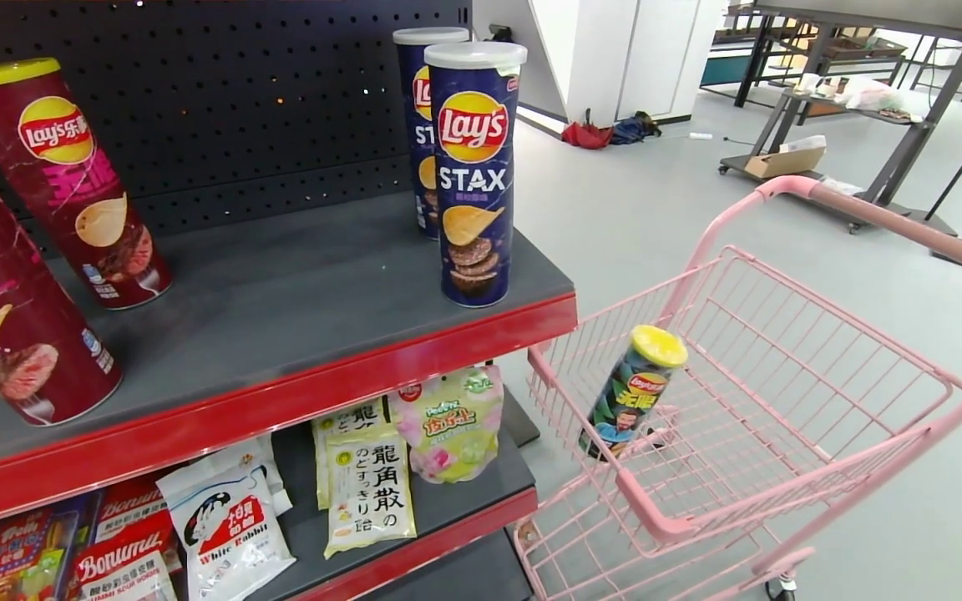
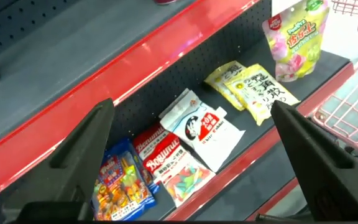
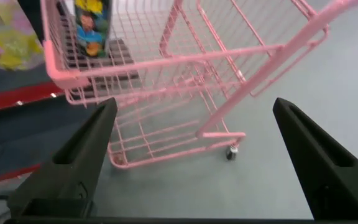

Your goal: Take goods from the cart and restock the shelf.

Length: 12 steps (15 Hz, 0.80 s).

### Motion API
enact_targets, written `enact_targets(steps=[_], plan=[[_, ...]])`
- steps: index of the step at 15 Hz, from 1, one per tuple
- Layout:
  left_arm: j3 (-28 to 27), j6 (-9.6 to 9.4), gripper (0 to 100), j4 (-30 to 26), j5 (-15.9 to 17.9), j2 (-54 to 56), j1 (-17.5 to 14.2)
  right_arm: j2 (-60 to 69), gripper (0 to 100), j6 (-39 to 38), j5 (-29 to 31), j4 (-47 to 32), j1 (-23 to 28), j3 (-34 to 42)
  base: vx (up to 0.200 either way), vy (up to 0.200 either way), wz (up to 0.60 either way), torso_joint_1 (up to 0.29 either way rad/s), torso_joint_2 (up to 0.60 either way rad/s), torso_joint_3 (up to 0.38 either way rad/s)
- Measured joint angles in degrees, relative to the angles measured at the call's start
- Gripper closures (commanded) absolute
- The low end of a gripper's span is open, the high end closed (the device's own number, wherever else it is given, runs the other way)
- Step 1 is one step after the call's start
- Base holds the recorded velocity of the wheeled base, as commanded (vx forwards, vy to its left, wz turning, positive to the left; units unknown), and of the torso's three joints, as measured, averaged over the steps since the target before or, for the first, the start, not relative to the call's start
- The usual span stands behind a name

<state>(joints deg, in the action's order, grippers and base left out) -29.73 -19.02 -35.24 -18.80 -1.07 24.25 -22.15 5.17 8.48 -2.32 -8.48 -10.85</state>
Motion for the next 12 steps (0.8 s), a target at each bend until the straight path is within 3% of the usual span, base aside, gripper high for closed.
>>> enact_targets(steps=[2, 4, 7, 8, 12], plan=[[0.6, 0.33, 0, -0.1, -0.7, 0.0, 0.0, -9.0, 0, -1.4, -1.5, 9.5, -1.3, -0.3, 0.0, 0.0, 0.0, 0.0, 0.0, 0.0], [1.4, 1.89, 0, 0.1, -0.3, 0.0, -0.1, -22.2, 0, -2.3, -3.1, 19.2, -1.9, -1.0, 0.0, 0.0, 0.0, 0.0, 0.0, 0.0], [3.0, 9.52, 0, 2.4, 2.1, -0.2, -0.1, -42.4, 0, -5.0, -5.4, 33.9, -2.5, -3.3, 0.0, 0.0, 0.0, 0.0, 0.0, 0.0], [3.4, 10.37, 0, 2.9, 2.3, -0.2, -0.3, -48.1, 0, -6.2, -6.0, 38.8, -2.9, -4.1, 0.0, 0.0, 0.0, 0.0, 0.0, 0.0], [3.5, 10.48, 0, 2.8, 2.2, -0.8, -0.5, -68.4, 0, -9.1, -9.3, 56.6, -5.5, -6.8, 0.0, 0.0, 0.0, 0.0, 0.0, 0.0]])
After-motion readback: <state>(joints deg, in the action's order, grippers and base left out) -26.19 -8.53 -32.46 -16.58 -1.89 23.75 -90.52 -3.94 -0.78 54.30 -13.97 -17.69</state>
